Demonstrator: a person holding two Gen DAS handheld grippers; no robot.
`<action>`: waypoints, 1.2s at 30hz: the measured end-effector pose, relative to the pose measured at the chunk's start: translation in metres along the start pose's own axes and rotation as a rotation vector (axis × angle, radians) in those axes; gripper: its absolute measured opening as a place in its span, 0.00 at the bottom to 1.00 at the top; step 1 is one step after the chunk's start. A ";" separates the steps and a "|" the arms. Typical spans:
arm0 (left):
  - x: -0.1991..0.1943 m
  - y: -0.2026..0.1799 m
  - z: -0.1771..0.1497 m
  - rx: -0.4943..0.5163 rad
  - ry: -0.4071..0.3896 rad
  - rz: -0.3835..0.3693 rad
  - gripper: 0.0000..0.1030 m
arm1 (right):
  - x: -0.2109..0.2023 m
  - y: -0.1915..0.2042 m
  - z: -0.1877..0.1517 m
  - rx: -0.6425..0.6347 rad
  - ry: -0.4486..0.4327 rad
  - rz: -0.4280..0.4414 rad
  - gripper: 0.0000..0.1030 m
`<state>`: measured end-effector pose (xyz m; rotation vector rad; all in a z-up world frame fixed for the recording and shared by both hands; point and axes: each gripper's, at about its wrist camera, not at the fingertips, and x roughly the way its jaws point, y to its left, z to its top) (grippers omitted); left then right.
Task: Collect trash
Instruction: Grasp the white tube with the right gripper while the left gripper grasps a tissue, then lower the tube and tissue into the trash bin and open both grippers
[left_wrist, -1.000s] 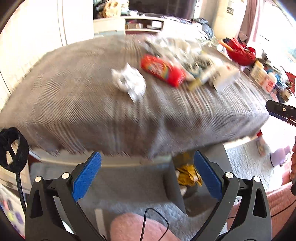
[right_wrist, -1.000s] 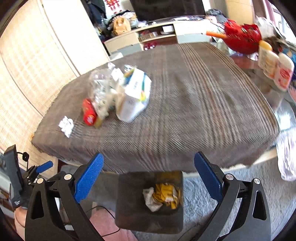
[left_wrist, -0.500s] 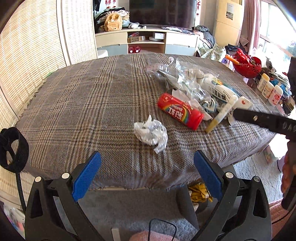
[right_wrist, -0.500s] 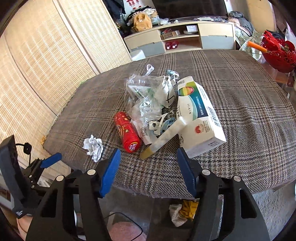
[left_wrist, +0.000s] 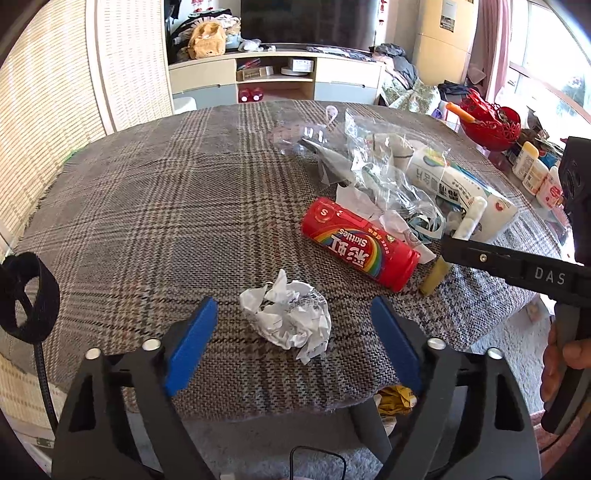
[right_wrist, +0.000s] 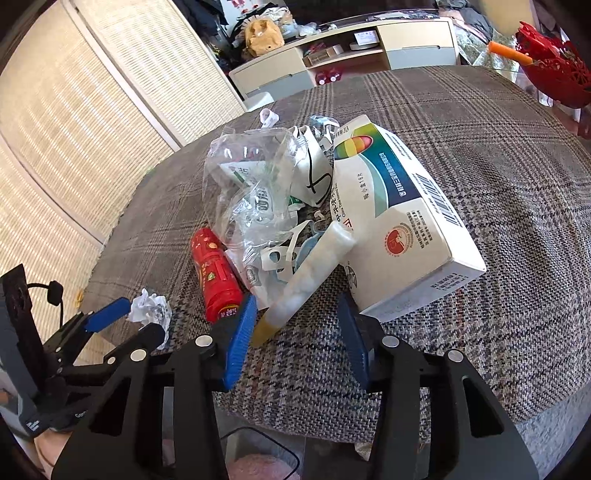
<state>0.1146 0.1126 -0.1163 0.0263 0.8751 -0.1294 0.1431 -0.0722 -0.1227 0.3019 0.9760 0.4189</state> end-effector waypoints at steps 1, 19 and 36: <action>0.003 -0.001 0.000 0.005 0.006 -0.008 0.65 | 0.002 -0.001 0.001 0.004 -0.001 0.008 0.40; -0.011 -0.008 -0.009 0.017 0.002 -0.032 0.24 | -0.025 0.000 -0.006 -0.038 -0.017 -0.002 0.15; -0.062 -0.079 -0.051 0.048 -0.002 -0.094 0.23 | -0.095 -0.036 -0.059 -0.059 -0.005 -0.058 0.15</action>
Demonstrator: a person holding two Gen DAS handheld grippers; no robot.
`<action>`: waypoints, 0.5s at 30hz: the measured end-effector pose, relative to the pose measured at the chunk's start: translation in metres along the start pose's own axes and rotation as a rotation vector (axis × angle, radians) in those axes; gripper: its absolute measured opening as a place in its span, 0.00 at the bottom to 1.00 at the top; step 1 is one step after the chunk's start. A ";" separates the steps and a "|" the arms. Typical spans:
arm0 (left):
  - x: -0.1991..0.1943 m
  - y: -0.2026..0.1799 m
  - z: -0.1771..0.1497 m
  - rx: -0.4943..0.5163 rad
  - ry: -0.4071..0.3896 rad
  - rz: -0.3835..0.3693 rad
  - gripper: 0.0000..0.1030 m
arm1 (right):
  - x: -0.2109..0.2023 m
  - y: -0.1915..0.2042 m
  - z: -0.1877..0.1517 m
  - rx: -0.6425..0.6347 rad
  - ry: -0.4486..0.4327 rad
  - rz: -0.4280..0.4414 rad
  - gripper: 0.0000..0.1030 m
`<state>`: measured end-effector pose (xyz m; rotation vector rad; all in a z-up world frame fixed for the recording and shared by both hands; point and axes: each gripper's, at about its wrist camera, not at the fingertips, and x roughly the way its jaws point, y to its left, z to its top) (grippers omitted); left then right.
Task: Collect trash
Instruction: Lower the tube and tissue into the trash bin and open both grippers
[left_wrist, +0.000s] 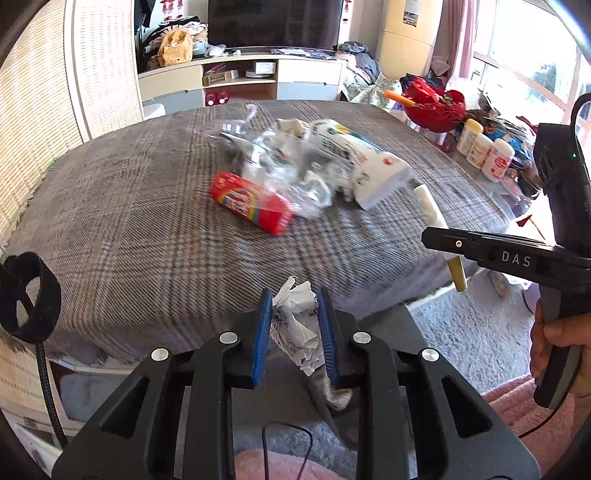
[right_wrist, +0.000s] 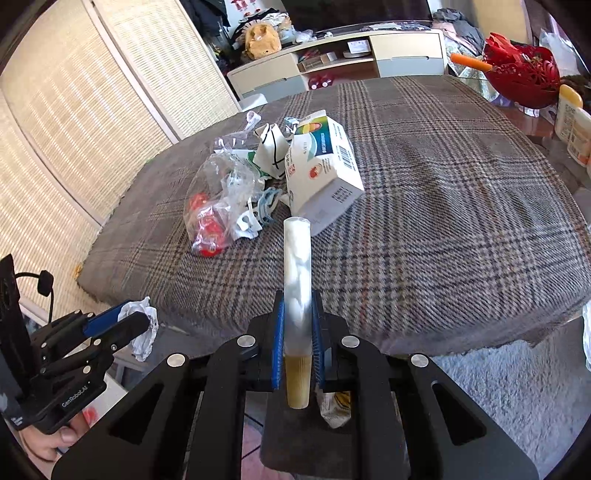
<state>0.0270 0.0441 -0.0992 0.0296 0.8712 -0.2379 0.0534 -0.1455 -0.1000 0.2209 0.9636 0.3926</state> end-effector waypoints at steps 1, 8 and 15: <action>0.000 -0.006 -0.003 0.000 0.007 -0.004 0.23 | -0.004 -0.002 -0.006 -0.002 0.004 -0.003 0.15; 0.011 -0.037 -0.038 -0.021 0.071 -0.031 0.23 | -0.023 -0.030 -0.048 0.020 0.032 -0.025 0.15; 0.036 -0.060 -0.074 -0.027 0.143 -0.057 0.23 | -0.004 -0.046 -0.084 0.055 0.086 -0.018 0.15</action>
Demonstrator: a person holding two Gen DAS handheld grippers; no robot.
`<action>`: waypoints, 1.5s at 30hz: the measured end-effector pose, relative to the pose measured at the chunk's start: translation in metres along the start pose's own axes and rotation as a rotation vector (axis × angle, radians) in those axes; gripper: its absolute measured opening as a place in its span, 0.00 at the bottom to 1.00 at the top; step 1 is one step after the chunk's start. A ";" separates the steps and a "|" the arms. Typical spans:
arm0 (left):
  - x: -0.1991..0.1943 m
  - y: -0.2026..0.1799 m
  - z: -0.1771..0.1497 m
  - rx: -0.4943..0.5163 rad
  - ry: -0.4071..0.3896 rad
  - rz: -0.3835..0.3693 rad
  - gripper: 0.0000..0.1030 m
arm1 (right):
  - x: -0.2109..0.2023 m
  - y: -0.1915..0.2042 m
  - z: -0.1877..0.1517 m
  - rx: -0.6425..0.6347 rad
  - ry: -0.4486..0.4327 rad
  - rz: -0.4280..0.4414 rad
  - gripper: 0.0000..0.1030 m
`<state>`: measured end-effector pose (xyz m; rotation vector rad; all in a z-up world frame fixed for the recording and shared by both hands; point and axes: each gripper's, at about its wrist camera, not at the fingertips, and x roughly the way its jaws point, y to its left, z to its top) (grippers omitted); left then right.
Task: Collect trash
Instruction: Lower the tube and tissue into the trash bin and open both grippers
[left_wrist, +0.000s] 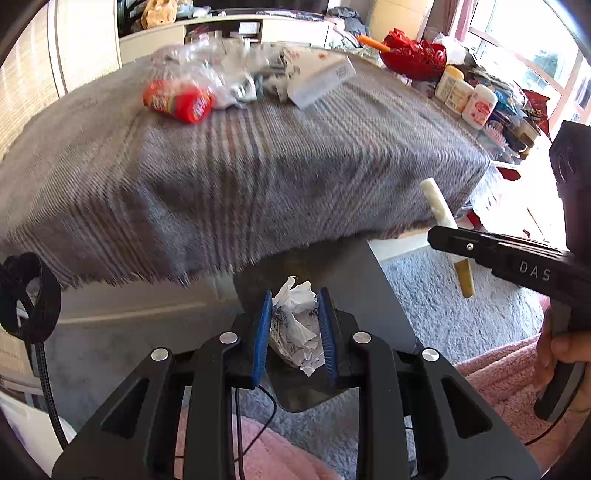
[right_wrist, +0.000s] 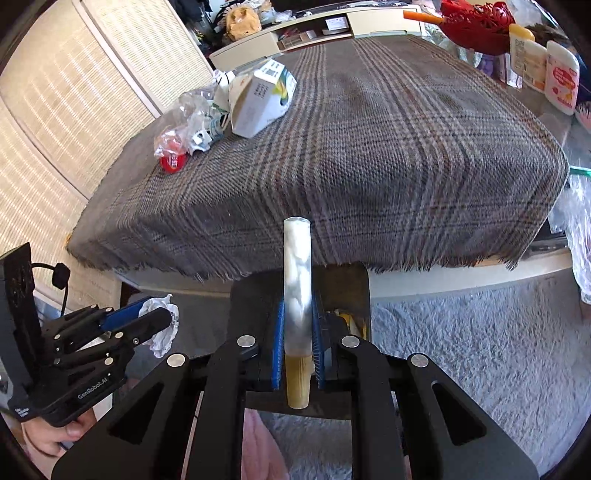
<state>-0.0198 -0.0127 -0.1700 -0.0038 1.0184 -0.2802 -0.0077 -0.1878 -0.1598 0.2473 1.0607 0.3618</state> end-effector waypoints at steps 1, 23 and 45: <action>0.005 -0.002 -0.004 -0.006 0.010 -0.006 0.23 | 0.004 -0.001 -0.003 0.002 0.009 0.000 0.15; 0.066 -0.002 -0.028 -0.045 0.130 -0.034 0.50 | 0.050 0.001 -0.017 0.006 0.082 -0.029 0.17; -0.010 0.062 0.000 -0.098 -0.014 0.070 0.92 | -0.003 -0.005 0.018 0.055 -0.062 -0.052 0.97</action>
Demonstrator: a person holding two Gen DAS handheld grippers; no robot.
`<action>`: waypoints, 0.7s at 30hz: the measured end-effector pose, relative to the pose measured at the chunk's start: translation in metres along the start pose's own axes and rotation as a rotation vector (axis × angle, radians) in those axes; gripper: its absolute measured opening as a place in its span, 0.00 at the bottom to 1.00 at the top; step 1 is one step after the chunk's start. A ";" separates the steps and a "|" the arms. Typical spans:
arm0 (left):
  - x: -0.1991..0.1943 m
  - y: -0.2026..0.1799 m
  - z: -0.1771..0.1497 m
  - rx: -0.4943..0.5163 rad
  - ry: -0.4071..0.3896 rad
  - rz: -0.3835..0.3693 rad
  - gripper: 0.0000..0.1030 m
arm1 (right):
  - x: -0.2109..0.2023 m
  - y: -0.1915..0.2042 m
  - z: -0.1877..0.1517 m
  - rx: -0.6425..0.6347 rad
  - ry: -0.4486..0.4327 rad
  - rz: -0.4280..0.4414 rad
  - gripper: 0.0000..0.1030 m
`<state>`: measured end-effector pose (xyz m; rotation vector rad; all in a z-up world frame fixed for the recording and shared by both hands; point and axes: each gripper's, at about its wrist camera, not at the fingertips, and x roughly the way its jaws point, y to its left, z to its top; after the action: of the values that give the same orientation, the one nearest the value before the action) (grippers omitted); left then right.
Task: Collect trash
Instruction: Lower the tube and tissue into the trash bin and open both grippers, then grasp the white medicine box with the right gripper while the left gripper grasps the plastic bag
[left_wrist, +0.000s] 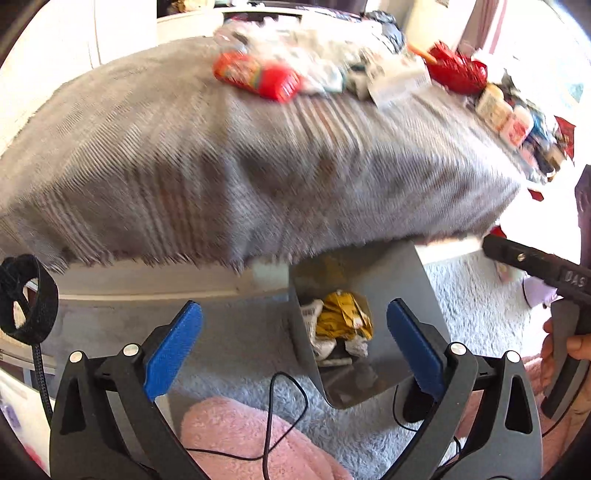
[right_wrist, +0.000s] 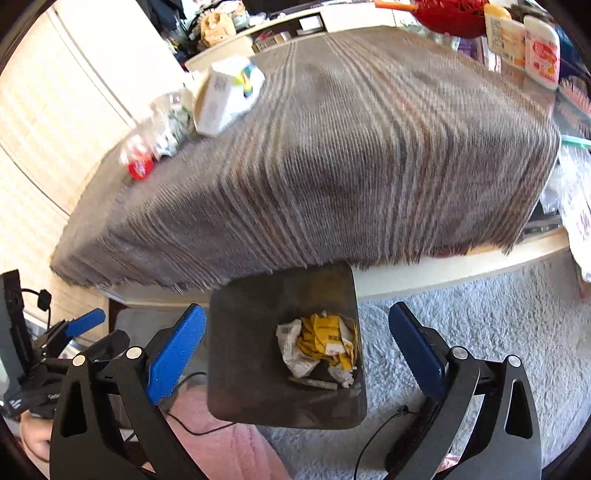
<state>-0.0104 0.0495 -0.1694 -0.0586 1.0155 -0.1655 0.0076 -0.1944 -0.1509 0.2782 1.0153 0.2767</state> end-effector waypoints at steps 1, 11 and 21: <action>-0.003 0.003 0.005 -0.003 -0.010 0.003 0.92 | -0.006 0.002 0.007 -0.007 -0.015 -0.003 0.97; -0.032 0.017 0.073 0.008 -0.098 0.024 0.92 | -0.040 0.028 0.105 -0.060 -0.144 -0.017 0.97; -0.031 -0.001 0.149 0.074 -0.148 0.003 0.92 | -0.003 0.047 0.181 -0.028 -0.107 0.068 0.96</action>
<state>0.0996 0.0494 -0.0648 -0.0016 0.8609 -0.1933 0.1575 -0.1700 -0.0421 0.2999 0.8964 0.3340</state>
